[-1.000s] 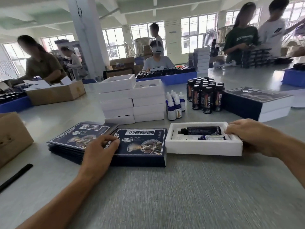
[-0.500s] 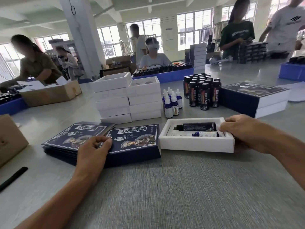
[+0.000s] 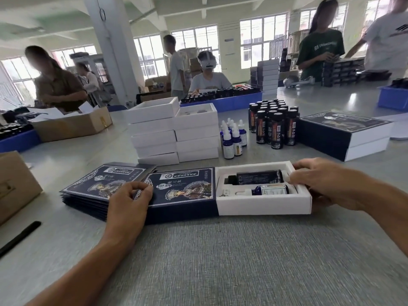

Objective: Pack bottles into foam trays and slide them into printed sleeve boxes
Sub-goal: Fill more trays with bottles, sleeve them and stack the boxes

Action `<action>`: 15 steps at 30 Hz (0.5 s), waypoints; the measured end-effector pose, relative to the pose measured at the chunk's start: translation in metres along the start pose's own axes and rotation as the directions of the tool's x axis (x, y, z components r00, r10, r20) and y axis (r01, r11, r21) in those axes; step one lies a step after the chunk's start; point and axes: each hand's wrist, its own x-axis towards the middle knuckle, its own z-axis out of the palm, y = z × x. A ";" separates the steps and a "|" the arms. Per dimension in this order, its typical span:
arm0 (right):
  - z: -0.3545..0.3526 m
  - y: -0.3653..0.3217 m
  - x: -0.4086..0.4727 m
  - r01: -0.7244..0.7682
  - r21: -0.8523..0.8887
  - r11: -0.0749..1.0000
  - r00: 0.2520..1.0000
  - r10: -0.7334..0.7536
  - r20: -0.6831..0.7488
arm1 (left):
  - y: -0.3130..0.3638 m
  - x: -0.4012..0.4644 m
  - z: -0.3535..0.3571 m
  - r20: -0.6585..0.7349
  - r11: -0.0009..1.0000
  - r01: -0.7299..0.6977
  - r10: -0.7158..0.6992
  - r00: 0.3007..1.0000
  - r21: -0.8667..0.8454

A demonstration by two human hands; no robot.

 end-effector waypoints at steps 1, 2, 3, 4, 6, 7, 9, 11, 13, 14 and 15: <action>-0.002 0.000 -0.001 0.000 -0.007 1.000 1.000 0.000 0.005 | 0.000 0.000 0.000 0.003 1.000 0.002 -0.002 1.000 0.004; -0.003 0.000 -0.002 -0.002 -0.013 1.000 1.000 0.002 0.010 | 0.000 0.000 0.000 0.003 1.000 0.007 -0.007 1.000 0.008; -0.004 0.000 -0.002 -0.004 -0.017 1.000 1.000 0.004 0.014 | 0.000 0.000 0.000 0.003 1.000 0.012 -0.012 1.000 0.009; -0.005 0.000 -0.002 -0.006 -0.020 1.000 1.000 0.006 0.016 | 0.001 0.000 0.000 0.001 1.000 0.013 -0.013 1.000 0.008; -0.005 0.000 -0.002 -0.007 -0.022 1.000 1.000 0.007 0.023 | 0.001 -0.001 0.001 -0.010 1.000 0.011 -0.011 1.000 0.007; -0.006 0.000 -0.002 -0.006 -0.019 1.000 1.000 0.007 0.027 | 0.002 -0.002 0.001 -0.013 1.000 0.008 -0.007 1.000 0.011; -0.007 0.000 -0.002 -0.002 -0.013 1.000 0.999 0.003 0.035 | 0.003 -0.003 0.000 -0.011 1.000 0.002 -0.001 1.000 0.025; -0.008 0.000 -0.002 0.002 -0.016 1.000 0.999 -0.001 0.041 | 0.004 -0.003 -0.001 0.004 0.999 0.001 -0.001 1.000 0.042; -0.009 -0.001 -0.002 0.006 -0.022 1.000 0.999 -0.005 0.048 | 0.005 -0.003 -0.002 0.026 0.998 0.002 -0.004 1.000 0.057; -0.008 -0.001 -0.002 0.006 -0.021 1.000 0.999 -0.005 0.049 | 0.005 -0.004 -0.003 0.036 0.998 0.005 -0.007 0.999 0.062; -0.008 -0.002 -0.003 0.006 -0.023 1.000 0.999 -0.005 0.046 | 0.005 -0.004 -0.002 0.042 0.998 0.007 -0.010 0.999 0.066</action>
